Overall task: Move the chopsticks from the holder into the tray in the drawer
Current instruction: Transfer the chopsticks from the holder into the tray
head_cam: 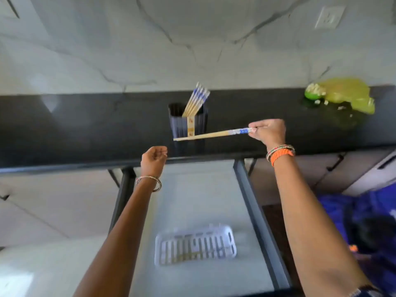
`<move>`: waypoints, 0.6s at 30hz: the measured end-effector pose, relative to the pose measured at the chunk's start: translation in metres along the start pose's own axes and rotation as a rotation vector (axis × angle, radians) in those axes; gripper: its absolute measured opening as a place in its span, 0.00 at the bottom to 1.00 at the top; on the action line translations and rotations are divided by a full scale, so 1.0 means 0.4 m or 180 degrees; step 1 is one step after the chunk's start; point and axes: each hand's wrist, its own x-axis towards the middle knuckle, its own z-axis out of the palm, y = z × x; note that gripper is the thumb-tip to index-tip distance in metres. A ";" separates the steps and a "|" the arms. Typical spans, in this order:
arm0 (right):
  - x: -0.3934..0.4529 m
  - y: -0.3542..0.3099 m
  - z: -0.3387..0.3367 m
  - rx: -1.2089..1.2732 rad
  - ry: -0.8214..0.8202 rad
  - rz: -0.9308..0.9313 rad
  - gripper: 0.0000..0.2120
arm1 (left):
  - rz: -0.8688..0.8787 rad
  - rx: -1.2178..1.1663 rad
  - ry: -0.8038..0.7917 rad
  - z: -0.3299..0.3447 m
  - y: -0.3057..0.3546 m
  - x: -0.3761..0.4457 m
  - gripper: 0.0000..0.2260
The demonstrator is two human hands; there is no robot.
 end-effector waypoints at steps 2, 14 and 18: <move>-0.103 0.131 0.037 -0.0126 -0.0167 0.0247 0.11 | -0.0414 0.0146 -0.0019 -0.017 -0.108 -0.066 0.07; -0.404 0.451 0.118 -0.0247 -0.0838 0.1767 0.10 | -0.2049 0.0737 -0.0558 -0.069 -0.491 -0.283 0.12; -0.420 0.469 0.123 -0.0356 -0.0821 0.1760 0.10 | -0.2063 0.0752 -0.0550 -0.066 -0.497 -0.298 0.04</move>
